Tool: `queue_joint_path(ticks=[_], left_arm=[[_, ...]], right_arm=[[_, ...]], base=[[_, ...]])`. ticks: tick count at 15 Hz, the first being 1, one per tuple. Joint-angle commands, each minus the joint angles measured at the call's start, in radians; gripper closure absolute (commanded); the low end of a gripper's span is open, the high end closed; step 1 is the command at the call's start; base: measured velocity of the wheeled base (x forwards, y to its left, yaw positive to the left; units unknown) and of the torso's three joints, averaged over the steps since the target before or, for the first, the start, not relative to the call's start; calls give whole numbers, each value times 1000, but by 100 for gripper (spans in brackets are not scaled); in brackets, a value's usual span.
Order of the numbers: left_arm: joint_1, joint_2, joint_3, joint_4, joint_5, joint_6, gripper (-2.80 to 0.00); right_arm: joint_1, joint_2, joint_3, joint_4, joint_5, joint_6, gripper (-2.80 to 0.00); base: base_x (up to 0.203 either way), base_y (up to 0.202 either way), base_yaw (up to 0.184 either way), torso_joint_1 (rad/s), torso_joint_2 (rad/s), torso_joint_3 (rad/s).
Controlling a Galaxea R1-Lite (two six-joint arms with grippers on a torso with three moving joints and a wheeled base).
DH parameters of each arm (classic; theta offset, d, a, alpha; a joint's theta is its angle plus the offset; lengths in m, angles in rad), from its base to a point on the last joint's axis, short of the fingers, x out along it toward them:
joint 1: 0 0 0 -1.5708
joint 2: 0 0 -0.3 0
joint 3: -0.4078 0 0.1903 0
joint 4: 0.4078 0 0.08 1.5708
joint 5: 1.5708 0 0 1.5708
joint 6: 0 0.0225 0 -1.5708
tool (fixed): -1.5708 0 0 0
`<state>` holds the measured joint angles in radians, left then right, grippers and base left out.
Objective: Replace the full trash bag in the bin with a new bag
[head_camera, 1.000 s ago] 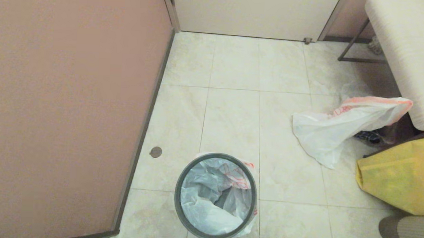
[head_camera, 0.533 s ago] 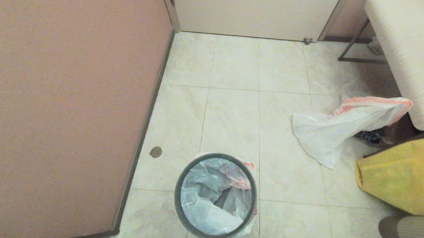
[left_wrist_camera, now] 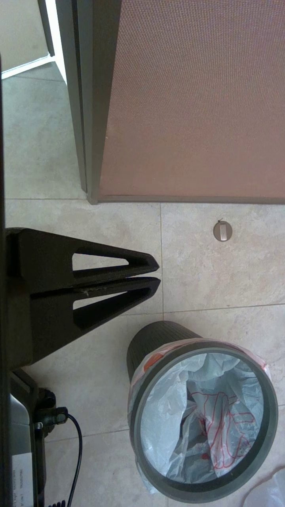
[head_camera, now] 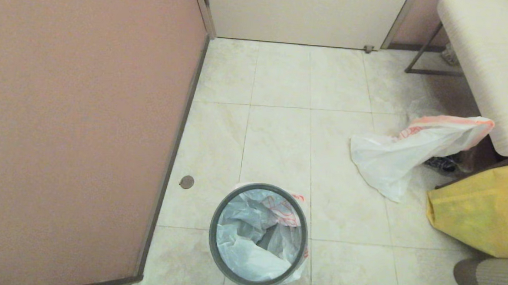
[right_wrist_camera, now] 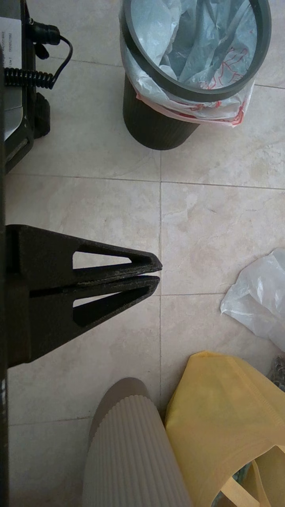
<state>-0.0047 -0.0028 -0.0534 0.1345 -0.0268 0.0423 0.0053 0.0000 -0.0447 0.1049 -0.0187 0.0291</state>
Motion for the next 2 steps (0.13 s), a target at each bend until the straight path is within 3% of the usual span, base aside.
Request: queue_joint_path(ticks=[1,2], left_arm=[[0,3,0,1,-1,1,0],[0,3,0,1,1,1,0]], right_arm=[[1,3,1,1,0,0,0],[1,3,0,1,0,0,0]], base=[[0,0,0,0,0,0],[0,0,0,0,0,0]])
